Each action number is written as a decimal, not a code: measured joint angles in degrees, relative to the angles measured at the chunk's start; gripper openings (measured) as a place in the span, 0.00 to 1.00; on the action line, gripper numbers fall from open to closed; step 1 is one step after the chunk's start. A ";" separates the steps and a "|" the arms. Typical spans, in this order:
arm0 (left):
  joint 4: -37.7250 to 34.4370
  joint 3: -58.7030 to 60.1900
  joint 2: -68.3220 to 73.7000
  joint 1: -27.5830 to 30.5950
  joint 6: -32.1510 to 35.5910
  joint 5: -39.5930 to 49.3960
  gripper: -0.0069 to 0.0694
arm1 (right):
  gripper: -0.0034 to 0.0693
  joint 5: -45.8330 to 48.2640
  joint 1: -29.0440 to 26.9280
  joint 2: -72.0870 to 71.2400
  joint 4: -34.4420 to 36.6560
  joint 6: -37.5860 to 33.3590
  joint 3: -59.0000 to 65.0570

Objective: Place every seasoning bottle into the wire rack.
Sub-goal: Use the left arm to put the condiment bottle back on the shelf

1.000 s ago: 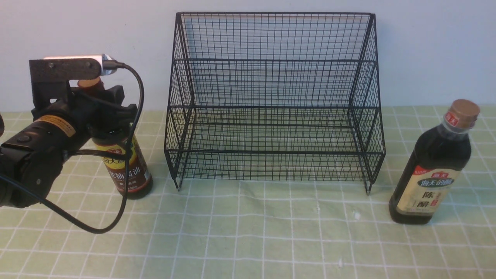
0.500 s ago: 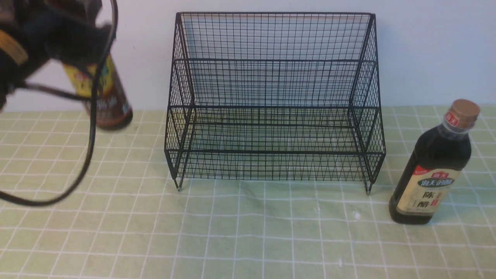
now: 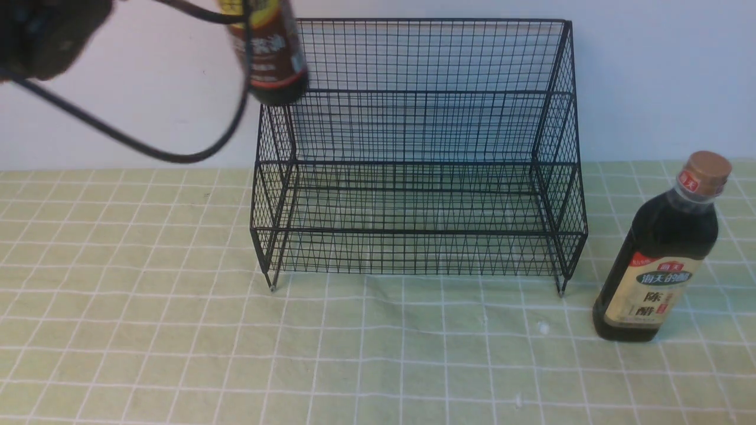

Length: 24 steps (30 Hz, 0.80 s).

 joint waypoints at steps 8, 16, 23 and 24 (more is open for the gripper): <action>1.09 -1.58 9.07 -3.22 -1.30 -1.65 0.43 | 0.03 0.00 0.00 0.00 0.00 0.00 0.00; 8.46 -2.13 11.70 -4.70 -2.37 -2.42 0.43 | 0.03 0.00 0.00 0.00 0.01 0.06 0.00; 13.32 -1.14 14.26 -5.07 -2.92 2.28 0.43 | 0.03 0.00 0.00 0.00 0.01 0.06 0.00; 13.39 -1.14 14.26 -5.07 -2.92 2.86 0.43 | 0.03 0.00 0.00 0.00 0.01 0.06 0.00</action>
